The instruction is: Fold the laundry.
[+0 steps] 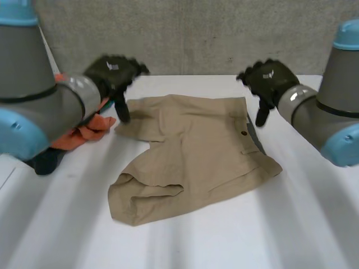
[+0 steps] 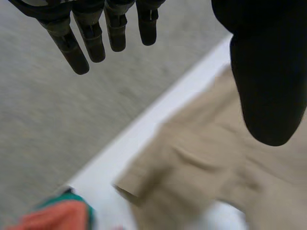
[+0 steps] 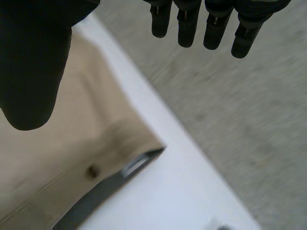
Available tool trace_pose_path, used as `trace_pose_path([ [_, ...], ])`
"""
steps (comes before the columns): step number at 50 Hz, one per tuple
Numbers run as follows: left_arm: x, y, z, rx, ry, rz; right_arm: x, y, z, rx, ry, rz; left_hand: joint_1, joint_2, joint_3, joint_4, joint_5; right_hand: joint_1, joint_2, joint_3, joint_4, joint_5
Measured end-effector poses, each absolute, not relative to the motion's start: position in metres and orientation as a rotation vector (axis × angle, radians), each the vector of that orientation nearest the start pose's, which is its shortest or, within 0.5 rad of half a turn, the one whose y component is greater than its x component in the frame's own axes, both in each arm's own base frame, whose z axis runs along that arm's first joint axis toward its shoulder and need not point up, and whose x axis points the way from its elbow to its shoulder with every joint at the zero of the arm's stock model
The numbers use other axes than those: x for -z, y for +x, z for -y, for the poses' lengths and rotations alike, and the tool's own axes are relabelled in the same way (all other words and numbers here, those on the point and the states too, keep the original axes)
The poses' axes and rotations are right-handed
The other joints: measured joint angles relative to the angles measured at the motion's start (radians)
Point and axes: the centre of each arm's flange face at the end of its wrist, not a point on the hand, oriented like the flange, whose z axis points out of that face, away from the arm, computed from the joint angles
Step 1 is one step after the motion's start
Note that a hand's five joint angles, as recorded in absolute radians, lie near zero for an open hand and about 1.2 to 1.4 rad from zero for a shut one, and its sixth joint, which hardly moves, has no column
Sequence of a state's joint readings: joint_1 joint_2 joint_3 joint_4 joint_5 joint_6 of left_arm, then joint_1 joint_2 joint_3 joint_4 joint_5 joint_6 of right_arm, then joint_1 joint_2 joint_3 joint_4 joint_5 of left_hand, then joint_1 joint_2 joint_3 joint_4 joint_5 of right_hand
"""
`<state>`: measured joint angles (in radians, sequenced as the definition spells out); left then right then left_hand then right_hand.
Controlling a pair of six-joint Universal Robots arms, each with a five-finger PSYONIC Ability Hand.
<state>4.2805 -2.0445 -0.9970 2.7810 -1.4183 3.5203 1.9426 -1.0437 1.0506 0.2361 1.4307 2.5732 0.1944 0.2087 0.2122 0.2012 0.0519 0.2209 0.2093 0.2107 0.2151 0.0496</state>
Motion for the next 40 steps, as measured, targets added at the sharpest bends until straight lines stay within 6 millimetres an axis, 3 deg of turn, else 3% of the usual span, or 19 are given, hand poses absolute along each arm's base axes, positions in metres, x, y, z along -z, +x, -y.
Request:
trace_pose_path([
  [5,-0.260,-0.283,0.247,1.806,1.325,-2.464,-0.233,0.263,0.304,1.745,-1.406,-2.230,0.024,0.010,0.009,0.017,0.008,0.020,0.039,0.036,0.031,0.031],
  [9,-0.236,-0.268,0.206,1.635,1.448,-2.553,-0.209,0.248,0.289,1.599,-1.536,-2.254,0.246,0.213,0.207,0.218,0.194,0.160,0.173,0.173,0.164,0.165],
  [15,-0.208,-0.248,0.161,1.476,1.575,-2.596,-0.177,0.233,0.279,1.525,-1.635,-2.201,0.452,0.428,0.421,0.436,0.408,0.323,0.336,0.335,0.332,0.326],
  [18,-0.197,-0.241,0.149,1.436,1.602,-2.597,-0.164,0.229,0.278,1.541,-1.652,-2.158,0.458,0.438,0.435,0.449,0.420,0.333,0.348,0.350,0.343,0.340],
  [28,-0.178,-0.230,0.150,1.435,1.555,-2.589,-0.134,0.230,0.283,1.694,-1.650,-2.043,0.377,0.364,0.359,0.365,0.336,0.370,0.385,0.387,0.378,0.375],
  [33,-0.172,-0.229,0.159,1.464,1.524,-2.567,-0.126,0.233,0.289,1.754,-1.620,-2.022,0.335,0.320,0.320,0.318,0.290,0.814,0.907,0.895,0.890,0.873],
  [40,-0.159,-0.230,0.176,1.485,1.503,-2.508,-0.125,0.235,0.296,1.790,-1.527,-2.028,0.335,0.318,0.319,0.317,0.291,0.862,0.972,0.973,0.978,0.959],
])
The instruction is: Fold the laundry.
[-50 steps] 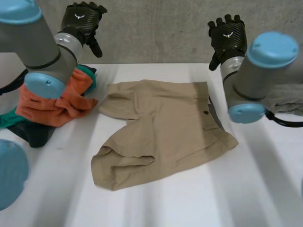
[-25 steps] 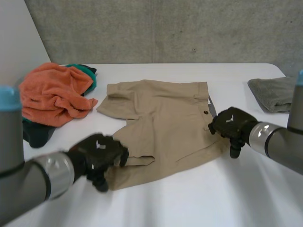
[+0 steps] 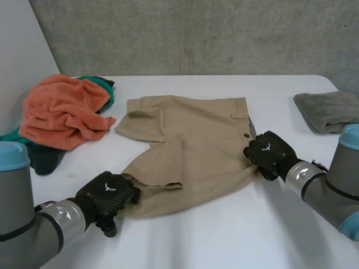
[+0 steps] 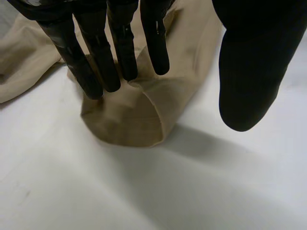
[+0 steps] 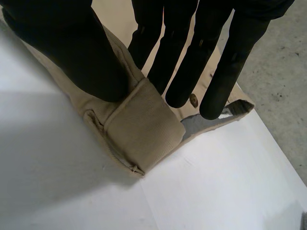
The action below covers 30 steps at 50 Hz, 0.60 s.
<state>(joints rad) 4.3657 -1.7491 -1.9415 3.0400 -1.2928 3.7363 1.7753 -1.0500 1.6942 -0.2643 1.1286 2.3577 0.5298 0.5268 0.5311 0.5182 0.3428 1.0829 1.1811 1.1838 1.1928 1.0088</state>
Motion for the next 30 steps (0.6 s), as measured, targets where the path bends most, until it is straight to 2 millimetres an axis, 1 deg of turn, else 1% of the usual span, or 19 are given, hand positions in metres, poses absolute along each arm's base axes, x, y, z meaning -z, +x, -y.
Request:
trace_pose_path([
  [9,-0.143,-0.235,0.194,1.515,1.520,-2.397,-0.129,0.240,0.289,1.762,-1.456,-2.037,0.021,0.019,0.010,0.033,0.038,0.000,0.000,0.000,0.002,0.008],
  [13,-0.135,-0.240,0.200,1.532,1.540,-2.339,-0.131,0.241,0.285,1.746,-1.443,-2.048,0.328,0.311,0.305,0.320,0.318,0.000,0.000,0.000,0.002,0.008],
  [14,-0.135,-0.240,0.200,1.532,1.540,-2.339,-0.131,0.241,0.285,1.746,-1.443,-2.048,0.328,0.311,0.305,0.320,0.318,0.000,0.000,0.000,0.002,0.008],
  [15,-0.132,-0.242,0.201,1.541,1.549,-2.316,-0.132,0.240,0.283,1.742,-1.440,-2.055,0.561,0.527,0.519,0.536,0.532,0.000,0.000,0.000,0.002,0.008],
  [17,-0.131,-0.243,0.202,1.548,1.556,-2.299,-0.134,0.240,0.282,1.740,-1.438,-2.061,0.641,0.629,0.619,0.633,0.625,0.000,0.000,0.000,0.003,0.008],
  [18,-0.131,-0.243,0.202,1.548,1.556,-2.299,-0.134,0.240,0.282,1.740,-1.438,-2.061,0.641,0.629,0.619,0.633,0.625,0.000,0.000,0.000,0.003,0.008],
  [19,-0.130,-0.246,0.201,1.561,1.570,-2.272,-0.138,0.238,0.279,1.736,-1.438,-2.071,0.641,0.664,0.653,0.674,0.645,0.000,0.000,0.000,0.003,0.008],
  [21,-0.131,-0.248,0.201,1.573,1.576,-2.253,-0.144,0.237,0.277,1.737,-1.441,-2.076,0.641,0.667,0.658,0.677,0.645,0.000,0.000,0.000,0.003,0.008],
  [22,-0.133,-0.249,0.200,1.583,1.578,-2.242,-0.147,0.237,0.275,1.738,-1.443,-2.078,0.641,0.668,0.658,0.677,0.645,0.000,0.000,0.000,0.003,0.008],
  [25,-0.151,-0.252,0.201,1.653,1.547,-2.184,-0.168,0.234,0.268,1.763,-1.454,-2.077,0.641,0.667,0.658,0.677,0.645,0.000,0.000,0.000,0.003,0.008],
  [29,-0.186,-0.249,0.204,1.765,1.463,-2.112,-0.195,0.229,0.261,1.807,-1.454,-2.080,0.641,0.668,0.658,0.677,0.645,0.000,0.000,0.000,0.003,0.008],
  [30,-0.200,-0.247,0.205,1.804,1.431,-2.091,-0.203,0.227,0.258,1.820,-1.452,-2.085,0.641,0.668,0.658,0.678,0.645,0.000,0.000,0.000,0.003,0.008],
])
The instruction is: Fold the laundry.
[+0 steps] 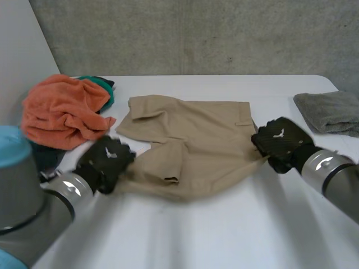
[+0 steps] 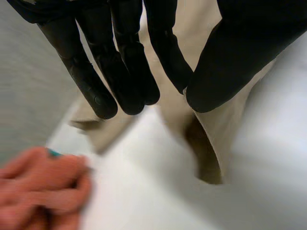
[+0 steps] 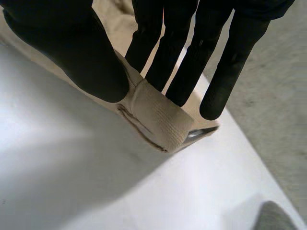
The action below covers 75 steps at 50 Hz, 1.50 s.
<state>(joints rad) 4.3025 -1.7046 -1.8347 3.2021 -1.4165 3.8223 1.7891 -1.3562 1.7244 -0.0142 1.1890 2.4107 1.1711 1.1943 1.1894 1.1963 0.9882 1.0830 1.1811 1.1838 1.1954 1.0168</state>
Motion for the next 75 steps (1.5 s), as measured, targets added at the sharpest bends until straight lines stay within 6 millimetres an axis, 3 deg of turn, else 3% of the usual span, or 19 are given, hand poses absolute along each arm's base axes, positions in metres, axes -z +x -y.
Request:
trace_pose_path([
  [4,-0.237,-0.240,0.200,1.897,1.367,-2.060,-0.227,0.221,0.248,1.842,-1.441,-2.104,0.000,0.000,0.000,0.002,0.000,0.000,0.000,0.000,0.000,0.000],
  [8,-0.247,-0.237,0.194,1.915,1.377,-2.095,-0.232,0.221,0.243,1.825,-1.433,-2.121,0.000,0.000,0.000,0.003,0.000,0.000,0.000,0.005,0.000,0.000],
  [15,-0.220,-0.235,0.208,1.800,1.430,-2.242,-0.215,0.228,0.253,1.761,-1.372,-2.199,-0.103,-0.118,-0.105,-0.111,-0.082,0.013,0.000,0.006,0.000,0.000],
  [17,-0.210,-0.234,0.212,1.755,1.435,-2.280,-0.209,0.230,0.257,1.742,-1.340,-2.231,-0.384,-0.359,-0.352,-0.362,-0.327,0.025,0.000,0.006,0.000,0.000],
  [18,-0.206,-0.233,0.214,1.738,1.437,-2.294,-0.206,0.231,0.259,1.735,-1.324,-2.245,-0.384,-0.359,-0.352,-0.362,-0.327,0.025,0.000,0.006,0.000,0.000],
  [19,-0.202,-0.233,0.215,1.718,1.440,-2.311,-0.203,0.232,0.261,1.726,-1.305,-2.260,-0.564,-0.546,-0.536,-0.539,-0.503,0.025,0.000,0.006,0.000,0.000],
  [24,-0.188,-0.231,0.213,1.651,1.443,-2.380,-0.191,0.239,0.265,1.696,-1.222,-2.304,-0.618,-0.629,-0.621,-0.639,-0.610,0.032,0.000,0.006,0.000,0.001],
  [30,-0.189,-0.227,0.198,1.638,1.426,-2.436,-0.189,0.248,0.266,1.709,-1.168,-2.296,-0.613,-0.627,-0.619,-0.636,-0.604,0.032,0.000,0.006,0.000,0.001],
  [40,-0.203,-0.224,0.156,1.709,1.478,-2.492,-0.190,0.260,0.273,1.762,-1.123,-2.313,-0.464,-0.494,-0.490,-0.493,-0.462,0.032,0.000,0.006,0.000,0.001],
  [46,-0.194,-0.228,0.133,1.669,1.579,-2.541,-0.189,0.264,0.281,1.780,-1.069,-2.347,-0.486,-0.510,-0.501,-0.513,-0.481,0.032,0.000,0.006,0.000,0.001],
  [50,-0.184,-0.230,0.127,1.613,1.627,-2.559,-0.189,0.267,0.285,1.785,-1.041,-2.350,-0.652,-0.663,-0.657,-0.673,-0.641,0.032,0.000,0.006,0.000,0.001],
  [69,-0.136,-0.241,0.161,1.496,1.608,-2.440,-0.195,0.274,0.295,1.812,-0.942,-2.334,-0.664,-0.687,-0.678,-0.698,-0.665,0.041,0.000,0.006,0.000,0.001],
  [75,-0.126,-0.247,0.166,1.471,1.606,-2.421,-0.197,0.274,0.296,1.818,-0.933,-2.332,-0.583,-0.614,-0.616,-0.617,-0.582,0.041,0.000,0.006,0.000,0.001],
])
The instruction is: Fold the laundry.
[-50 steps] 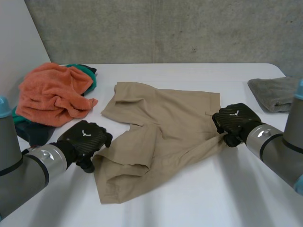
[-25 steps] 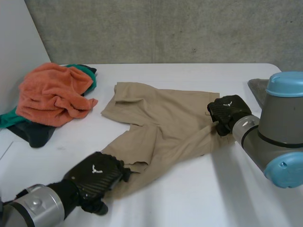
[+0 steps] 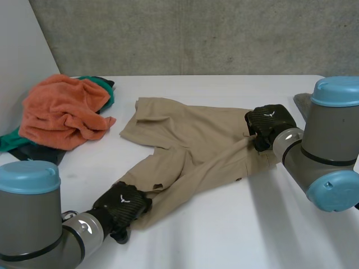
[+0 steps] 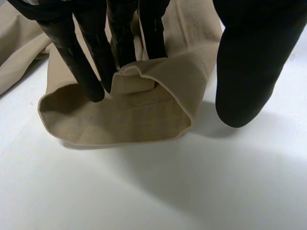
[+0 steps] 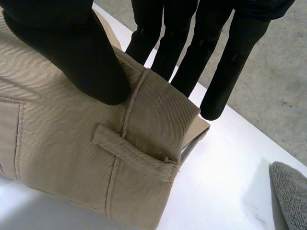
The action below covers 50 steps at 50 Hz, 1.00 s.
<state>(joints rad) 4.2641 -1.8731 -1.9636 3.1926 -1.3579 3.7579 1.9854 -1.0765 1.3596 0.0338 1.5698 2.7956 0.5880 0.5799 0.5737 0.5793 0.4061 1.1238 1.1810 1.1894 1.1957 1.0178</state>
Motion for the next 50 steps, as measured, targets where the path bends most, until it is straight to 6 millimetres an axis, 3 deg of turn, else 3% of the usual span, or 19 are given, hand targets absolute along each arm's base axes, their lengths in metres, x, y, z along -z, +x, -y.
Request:
trace_pose_path([
  [6,-0.125,-0.251,0.173,1.511,1.576,-2.383,-0.196,0.272,0.296,1.810,-0.929,-2.340,0.112,0.188,0.189,0.183,0.179,0.000,0.000,0.000,0.000,0.000],
  [12,-0.128,-0.253,0.183,1.591,1.529,-2.314,-0.193,0.269,0.294,1.789,-0.930,-2.358,0.521,0.561,0.563,0.557,0.549,0.004,0.000,0.000,0.000,0.000],
  [21,-0.134,-0.253,0.194,1.635,1.479,-2.200,-0.198,0.255,0.281,1.751,-0.994,-2.395,0.554,0.614,0.615,0.616,0.596,0.004,0.000,0.000,0.000,0.000],
  [26,-0.151,-0.249,0.195,1.676,1.449,-2.156,-0.208,0.237,0.257,1.705,-1.235,-2.411,0.554,0.615,0.615,0.616,0.596,0.004,0.000,0.000,0.000,0.000],
  [30,-0.171,-0.244,0.186,1.695,1.457,-2.162,-0.206,0.219,0.225,1.565,-1.558,-2.417,0.554,0.615,0.615,0.616,0.596,0.004,0.000,0.000,0.000,0.000],
  [32,-0.179,-0.240,0.177,1.667,1.493,-2.198,-0.201,0.207,0.203,1.441,-1.780,-2.394,0.554,0.615,0.615,0.616,0.596,0.004,0.000,0.000,0.000,0.000],
  [37,-0.187,-0.230,0.154,1.488,1.608,-2.364,-0.189,0.195,0.177,1.311,-2.092,-2.258,0.554,0.615,0.616,0.620,0.596,0.004,0.000,0.001,0.001,0.000],
  [43,-0.191,-0.228,0.161,1.398,1.655,-2.415,-0.182,0.202,0.195,1.424,-2.040,-2.238,0.554,0.616,0.616,0.620,0.596,0.004,0.000,0.001,0.001,0.000],
  [50,-0.206,-0.252,0.212,1.615,1.589,-2.283,-0.182,0.217,0.240,1.606,-1.764,-2.329,0.554,0.617,0.617,0.620,0.596,0.004,0.000,0.001,0.001,0.002],
])
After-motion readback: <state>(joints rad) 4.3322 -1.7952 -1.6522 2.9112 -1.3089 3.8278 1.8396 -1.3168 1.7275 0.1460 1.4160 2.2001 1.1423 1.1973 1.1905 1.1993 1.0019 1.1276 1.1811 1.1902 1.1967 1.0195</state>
